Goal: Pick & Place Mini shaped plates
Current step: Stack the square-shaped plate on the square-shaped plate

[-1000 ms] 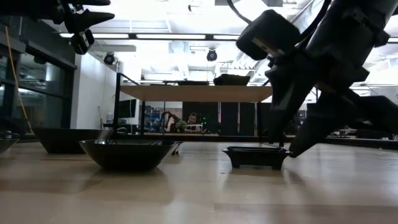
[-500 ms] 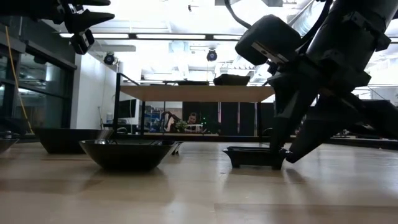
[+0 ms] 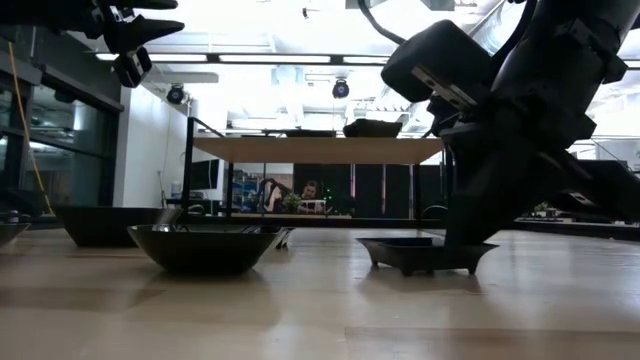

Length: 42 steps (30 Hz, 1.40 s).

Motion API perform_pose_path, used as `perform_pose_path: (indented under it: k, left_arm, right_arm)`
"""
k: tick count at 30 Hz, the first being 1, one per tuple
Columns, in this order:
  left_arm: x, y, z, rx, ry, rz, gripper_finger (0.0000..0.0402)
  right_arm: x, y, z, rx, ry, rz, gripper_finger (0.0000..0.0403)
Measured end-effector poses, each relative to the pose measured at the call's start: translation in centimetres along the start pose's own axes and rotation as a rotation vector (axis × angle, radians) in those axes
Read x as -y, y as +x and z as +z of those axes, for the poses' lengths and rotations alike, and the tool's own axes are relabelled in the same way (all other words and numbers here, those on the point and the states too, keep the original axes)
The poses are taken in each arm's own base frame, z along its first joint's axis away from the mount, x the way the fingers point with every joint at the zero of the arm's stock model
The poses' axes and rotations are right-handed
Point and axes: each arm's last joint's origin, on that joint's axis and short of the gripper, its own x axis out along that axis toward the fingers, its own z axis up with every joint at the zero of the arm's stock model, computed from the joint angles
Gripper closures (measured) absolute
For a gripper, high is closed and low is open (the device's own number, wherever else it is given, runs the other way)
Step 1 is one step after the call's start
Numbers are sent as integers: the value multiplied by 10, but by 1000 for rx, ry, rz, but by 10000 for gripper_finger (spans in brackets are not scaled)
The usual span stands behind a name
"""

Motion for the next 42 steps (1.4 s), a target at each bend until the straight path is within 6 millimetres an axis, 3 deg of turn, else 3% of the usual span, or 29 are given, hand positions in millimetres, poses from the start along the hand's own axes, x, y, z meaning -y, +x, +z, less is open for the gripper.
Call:
perform_pose_path:
  k: [8,15,25,33,42]
  left_arm:
    - [0,0,0,4,-4,0,298]
    - [0,0,1,6,-22,-1,298]
    - [1,0,7,98,-32,29,298]
    - [1,14,9,181,64,119,298]
    - [-1,41,10,287,194,223,298]
  right_arm:
    - [-3,-18,5,56,-58,11,402]
    - [-10,-43,22,159,-114,56,402]
    - [-24,-94,69,434,-284,139,403]
    - [-30,-133,111,678,-458,132,403]
    - [-45,-152,140,895,-703,128,403]
